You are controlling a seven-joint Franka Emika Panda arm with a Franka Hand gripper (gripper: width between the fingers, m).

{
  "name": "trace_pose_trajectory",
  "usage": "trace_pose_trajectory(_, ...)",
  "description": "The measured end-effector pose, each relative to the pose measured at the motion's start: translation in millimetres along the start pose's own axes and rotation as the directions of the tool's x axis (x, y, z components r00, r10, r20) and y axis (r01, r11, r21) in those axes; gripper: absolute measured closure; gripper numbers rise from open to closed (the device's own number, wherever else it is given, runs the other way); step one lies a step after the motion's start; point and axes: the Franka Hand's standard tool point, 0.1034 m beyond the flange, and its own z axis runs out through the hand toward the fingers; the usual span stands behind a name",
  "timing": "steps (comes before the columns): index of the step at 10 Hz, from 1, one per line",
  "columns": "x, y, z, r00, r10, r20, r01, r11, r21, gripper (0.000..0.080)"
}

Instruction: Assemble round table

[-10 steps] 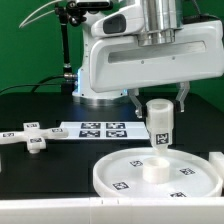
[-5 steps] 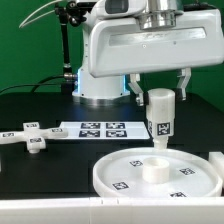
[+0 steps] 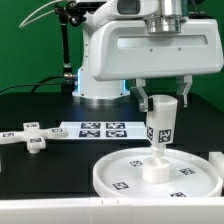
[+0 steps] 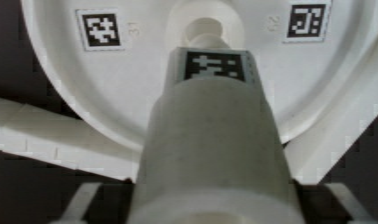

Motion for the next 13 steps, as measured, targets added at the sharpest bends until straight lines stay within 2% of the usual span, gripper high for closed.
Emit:
trace_pose_trajectory(5,-5.4,-4.3,10.6,1.0,-0.006,0.001,0.006,1.0,0.003,0.0387)
trace_pose_trajectory(13,-12.2,0.6,21.3,1.0,-0.003,0.009,0.003,1.0,0.003,0.0387)
